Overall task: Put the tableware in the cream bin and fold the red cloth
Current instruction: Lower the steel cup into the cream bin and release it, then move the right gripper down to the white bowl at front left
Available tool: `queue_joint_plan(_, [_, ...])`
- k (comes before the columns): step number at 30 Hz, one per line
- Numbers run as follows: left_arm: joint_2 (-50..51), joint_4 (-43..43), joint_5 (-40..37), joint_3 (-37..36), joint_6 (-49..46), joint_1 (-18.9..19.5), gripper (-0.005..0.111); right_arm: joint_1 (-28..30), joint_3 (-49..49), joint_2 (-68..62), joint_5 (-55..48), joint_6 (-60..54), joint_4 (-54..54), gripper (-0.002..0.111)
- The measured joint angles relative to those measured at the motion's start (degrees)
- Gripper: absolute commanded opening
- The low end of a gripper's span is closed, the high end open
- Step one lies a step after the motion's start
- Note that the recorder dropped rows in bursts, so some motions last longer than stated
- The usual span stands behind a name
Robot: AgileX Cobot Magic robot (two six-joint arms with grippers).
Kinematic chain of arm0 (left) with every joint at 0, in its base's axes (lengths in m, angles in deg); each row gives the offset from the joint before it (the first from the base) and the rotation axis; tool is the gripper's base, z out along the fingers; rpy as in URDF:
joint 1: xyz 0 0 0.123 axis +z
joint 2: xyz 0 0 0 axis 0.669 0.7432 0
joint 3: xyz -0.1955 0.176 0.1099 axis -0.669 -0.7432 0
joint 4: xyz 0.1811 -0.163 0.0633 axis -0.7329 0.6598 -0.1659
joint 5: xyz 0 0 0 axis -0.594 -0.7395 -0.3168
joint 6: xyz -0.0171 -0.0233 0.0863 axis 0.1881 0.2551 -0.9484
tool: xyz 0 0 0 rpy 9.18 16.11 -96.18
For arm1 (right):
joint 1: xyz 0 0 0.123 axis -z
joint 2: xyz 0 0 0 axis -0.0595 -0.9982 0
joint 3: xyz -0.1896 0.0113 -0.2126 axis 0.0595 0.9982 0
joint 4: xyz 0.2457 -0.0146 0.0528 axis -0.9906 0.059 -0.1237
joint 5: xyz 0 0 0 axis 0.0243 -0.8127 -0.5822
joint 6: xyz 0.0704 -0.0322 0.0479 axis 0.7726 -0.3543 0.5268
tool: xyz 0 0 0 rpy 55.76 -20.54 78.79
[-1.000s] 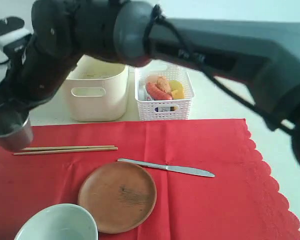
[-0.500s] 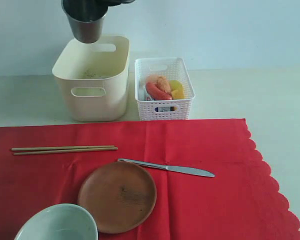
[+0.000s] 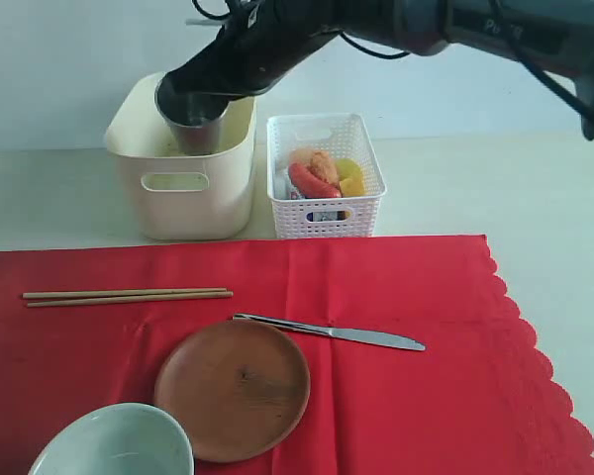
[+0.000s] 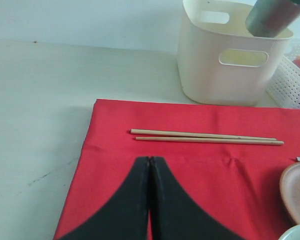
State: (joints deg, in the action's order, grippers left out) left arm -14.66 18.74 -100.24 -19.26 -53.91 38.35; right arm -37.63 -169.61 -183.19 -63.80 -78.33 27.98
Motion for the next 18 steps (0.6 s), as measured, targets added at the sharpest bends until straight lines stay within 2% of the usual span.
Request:
queue_joint_plan(3, [0.0, 0.0, 0.0, 0.0, 0.0, 0.0, 0.000, 0.0, 0.0, -1.5, 1.0, 1.5, 0.0, 0.002])
queue_joint_plan(5, [0.0, 0.0, 0.0, 0.0, 0.0, 0.0, 0.000, 0.0, 0.0, -2.4, 2.0, 2.1, 0.2, 0.007])
queue_joint_plan(13, [0.0, 0.0, 0.0, 0.0, 0.0, 0.0, 0.000, 0.2, 0.0, -4.0, 2.7, 2.7, 0.2, 0.041])
queue_joint_plan(18, [0.0, 0.0, 0.0, 0.0, 0.0, 0.0, 0.000, 0.2, 0.0, -4.0, 2.4, 2.7, 0.2, 0.046])
